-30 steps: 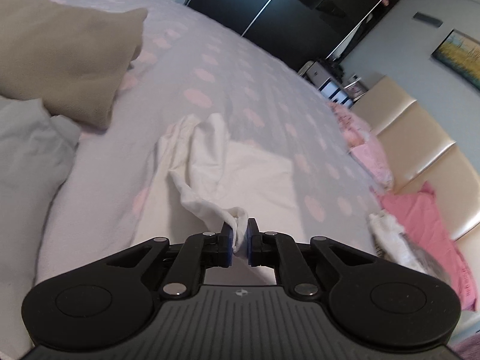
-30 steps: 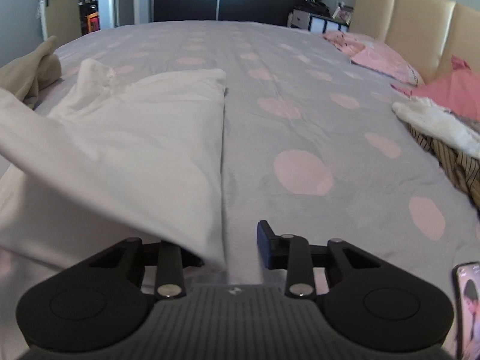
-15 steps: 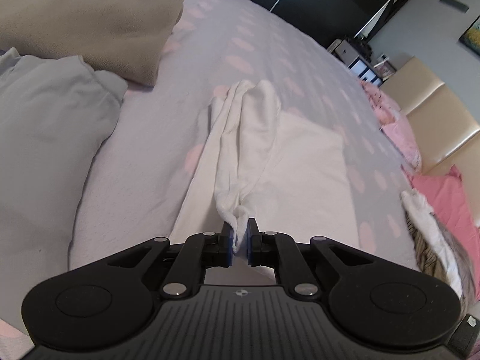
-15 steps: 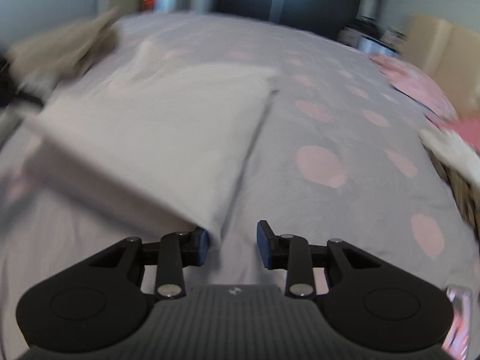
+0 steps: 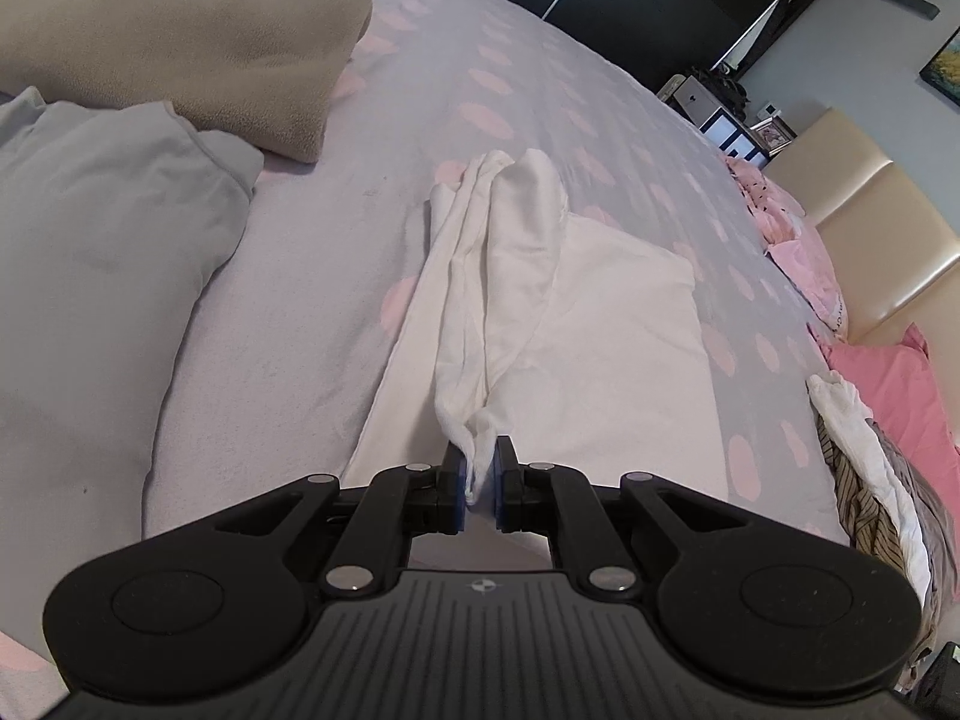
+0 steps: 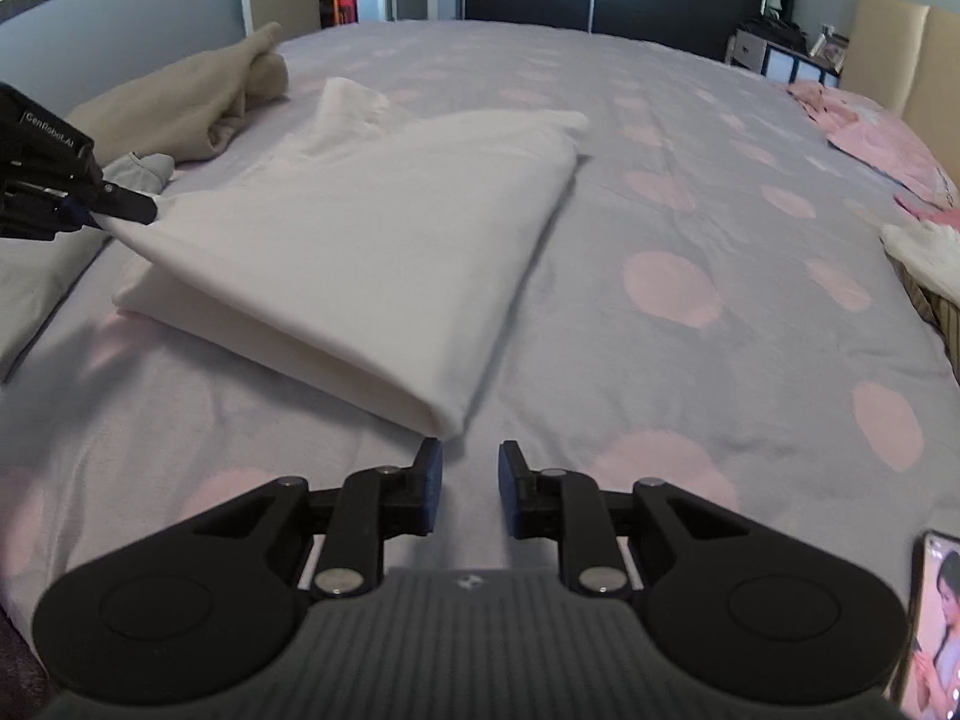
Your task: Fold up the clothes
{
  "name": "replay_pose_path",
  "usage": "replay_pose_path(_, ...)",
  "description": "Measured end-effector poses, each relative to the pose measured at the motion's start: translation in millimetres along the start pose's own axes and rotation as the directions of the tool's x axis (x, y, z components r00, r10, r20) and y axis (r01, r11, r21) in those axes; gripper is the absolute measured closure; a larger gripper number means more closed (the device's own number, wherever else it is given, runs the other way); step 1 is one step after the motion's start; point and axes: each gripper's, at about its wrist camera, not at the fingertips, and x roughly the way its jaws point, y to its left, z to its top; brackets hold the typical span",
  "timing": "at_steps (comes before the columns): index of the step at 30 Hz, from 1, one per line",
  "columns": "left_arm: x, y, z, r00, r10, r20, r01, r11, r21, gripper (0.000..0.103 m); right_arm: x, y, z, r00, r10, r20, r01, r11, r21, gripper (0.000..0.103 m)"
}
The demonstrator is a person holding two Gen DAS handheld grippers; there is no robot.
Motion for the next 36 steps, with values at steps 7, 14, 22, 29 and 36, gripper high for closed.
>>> replay_pose_path(7,-19.2,-16.0,0.5,0.997,0.002,0.074,-0.009,0.996,0.092,0.097,12.8,3.1,12.8,0.999,0.035,0.001,-0.035,0.999,0.023,0.095)
replay_pose_path(14,1.8,11.2,-5.5,0.998,0.054,0.019,-0.055,0.997,0.054,0.097,17.1,9.7,17.8,0.998,0.06,-0.024,-0.06,0.998,-0.003,0.097)
replay_pose_path(22,23.1,20.4,-20.8,0.995,0.096,-0.012,-0.094,0.99,0.103,0.096,20.7,1.5,13.5,0.996,0.057,-0.073,-0.056,0.998,0.015,0.098)
replay_pose_path(29,1.3,28.4,-17.4,0.991,0.131,0.023,-0.132,0.99,0.057,0.067,10.2,-26.8,8.5,0.991,0.087,-0.106,-0.069,0.985,0.16,0.098)
replay_pose_path(36,-4.8,35.9,-14.1,0.996,0.075,0.05,-0.075,0.997,-0.012,0.044,10.5,-52.0,23.5,0.983,0.181,-0.036,-0.156,0.918,0.366,0.065)
